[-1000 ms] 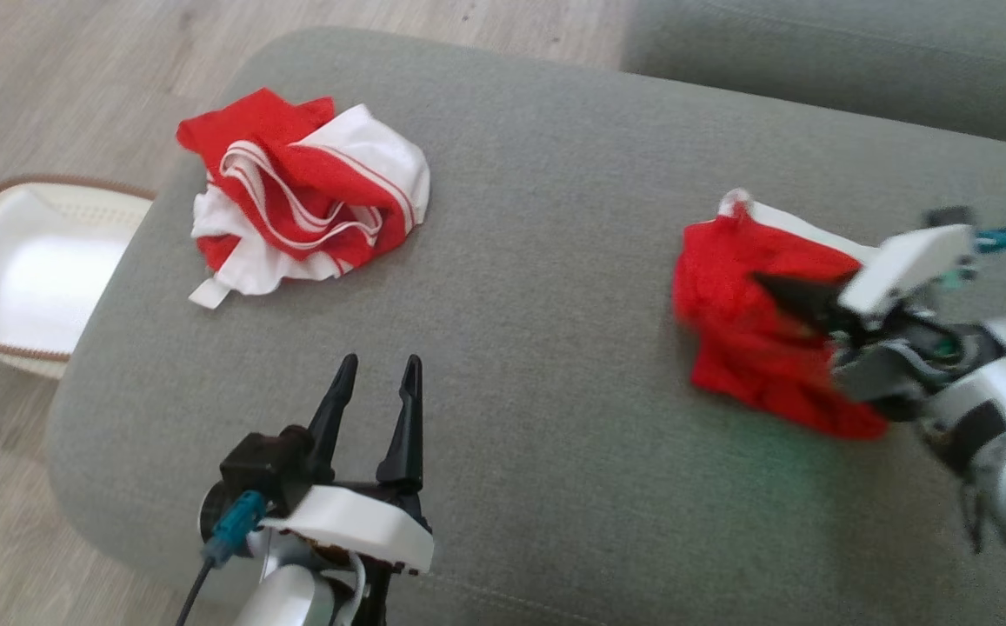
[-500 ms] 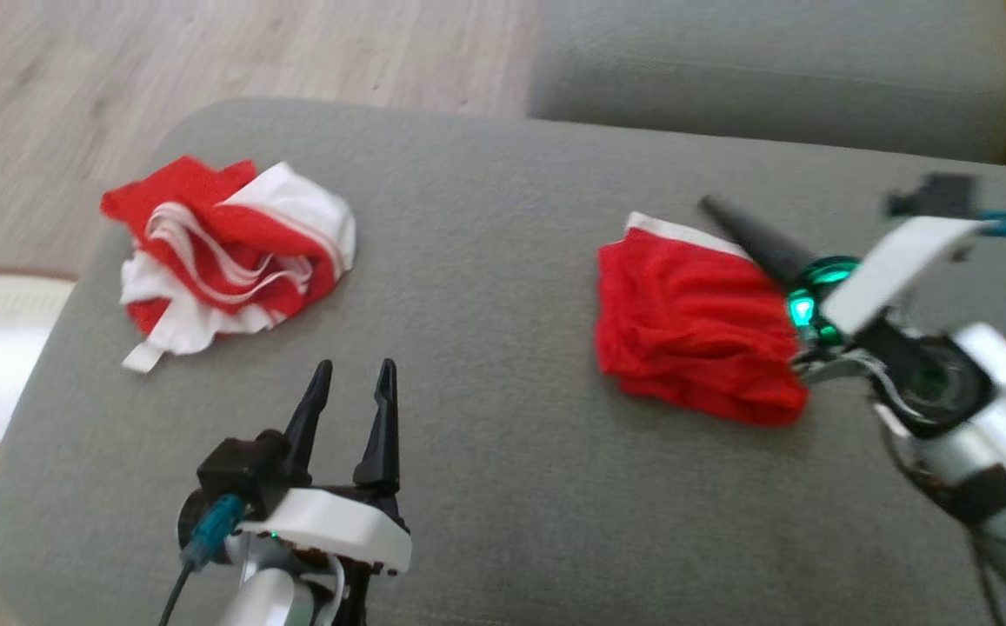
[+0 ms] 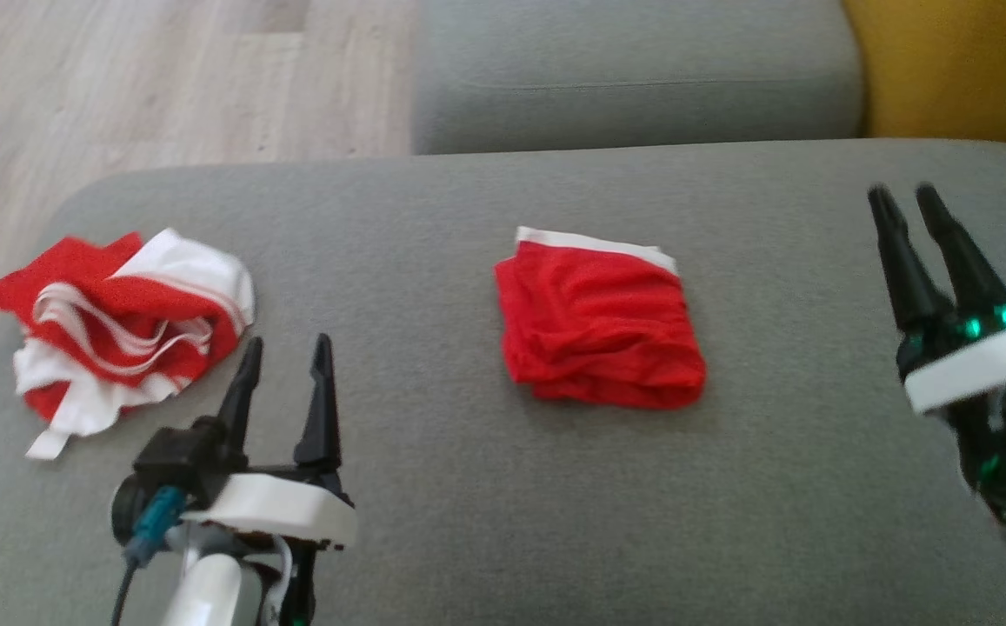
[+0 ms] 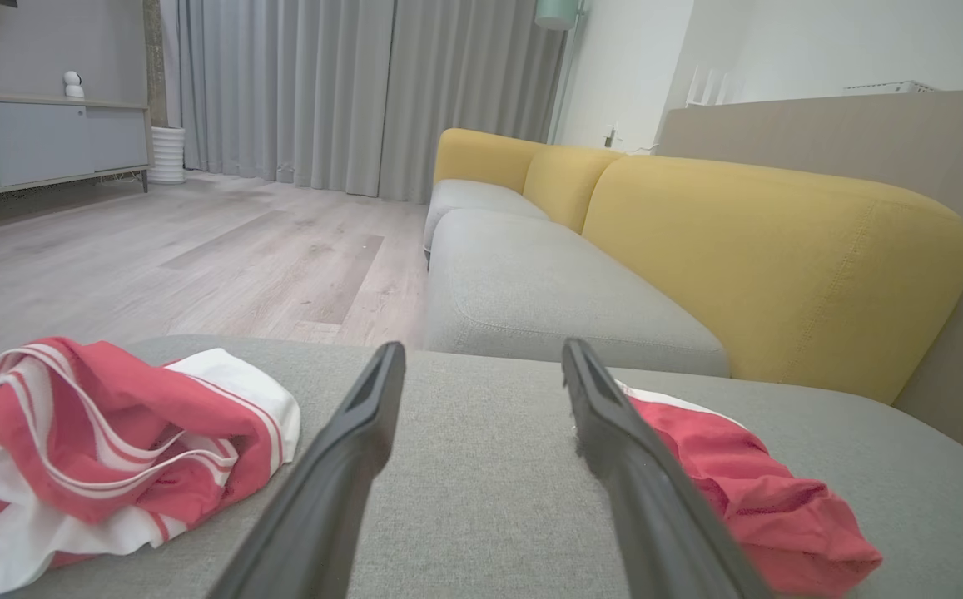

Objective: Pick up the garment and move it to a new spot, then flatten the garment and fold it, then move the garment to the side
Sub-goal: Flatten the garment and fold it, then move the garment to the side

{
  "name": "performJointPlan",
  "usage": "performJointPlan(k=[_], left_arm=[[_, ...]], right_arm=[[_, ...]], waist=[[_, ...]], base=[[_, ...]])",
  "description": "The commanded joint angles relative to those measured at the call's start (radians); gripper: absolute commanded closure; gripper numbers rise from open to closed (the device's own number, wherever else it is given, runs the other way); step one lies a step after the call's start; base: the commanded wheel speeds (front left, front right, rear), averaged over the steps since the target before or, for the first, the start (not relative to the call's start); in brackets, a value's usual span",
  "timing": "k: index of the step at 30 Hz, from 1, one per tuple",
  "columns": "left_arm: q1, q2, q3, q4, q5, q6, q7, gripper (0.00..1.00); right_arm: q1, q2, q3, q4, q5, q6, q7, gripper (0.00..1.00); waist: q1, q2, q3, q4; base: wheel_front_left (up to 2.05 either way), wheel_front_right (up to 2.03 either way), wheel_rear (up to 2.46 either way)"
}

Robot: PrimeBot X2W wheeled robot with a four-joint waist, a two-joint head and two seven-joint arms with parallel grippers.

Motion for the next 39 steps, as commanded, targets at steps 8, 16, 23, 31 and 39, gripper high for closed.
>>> performJointPlan(k=[8, 16, 23, 31, 39], left_arm=[[-0.031, 0.005, 0.068, -0.015, 0.092, 0.001, -0.012, 0.00], [-0.005, 0.001, 0.083, -0.015, 0.133, 0.007, -0.012, 0.00], [-0.002, 0.000, 0.089, 0.009, 0.134, 0.012, -0.012, 0.00], [-0.017, -0.001, 0.073, 0.032, 0.112, 0.019, -0.012, 0.00], [-0.040, -0.001, 0.019, 0.047, 0.096, 0.020, -0.012, 0.00]], right_arm=[[0.169, 0.167, -0.221, 0.025, -0.357, 0.008, -0.026, 0.00], [0.307, 0.311, -0.383, 0.037, -0.599, 0.008, -0.026, 0.00], [0.313, 0.338, -0.391, 0.040, -0.643, 0.008, -0.026, 0.00], [0.216, 0.336, -0.321, 0.100, -0.606, 0.008, 0.071, 0.00], [-0.047, 0.344, -0.246, 0.318, -0.516, 0.008, 0.237, 0.00]], waist=[[0.0000, 0.0000, -0.012, -0.071], [0.0000, 0.0000, -0.011, -0.073], [0.0000, 0.0000, -0.007, -0.067], [0.0000, 0.0000, 0.009, -0.055], [0.0000, 0.0000, 0.038, 0.015]], base=[[0.00, 0.00, 0.00], [0.00, 0.00, 0.00], [0.00, 0.00, 0.00], [0.00, 0.00, 0.00], [0.00, 0.00, 0.00]])
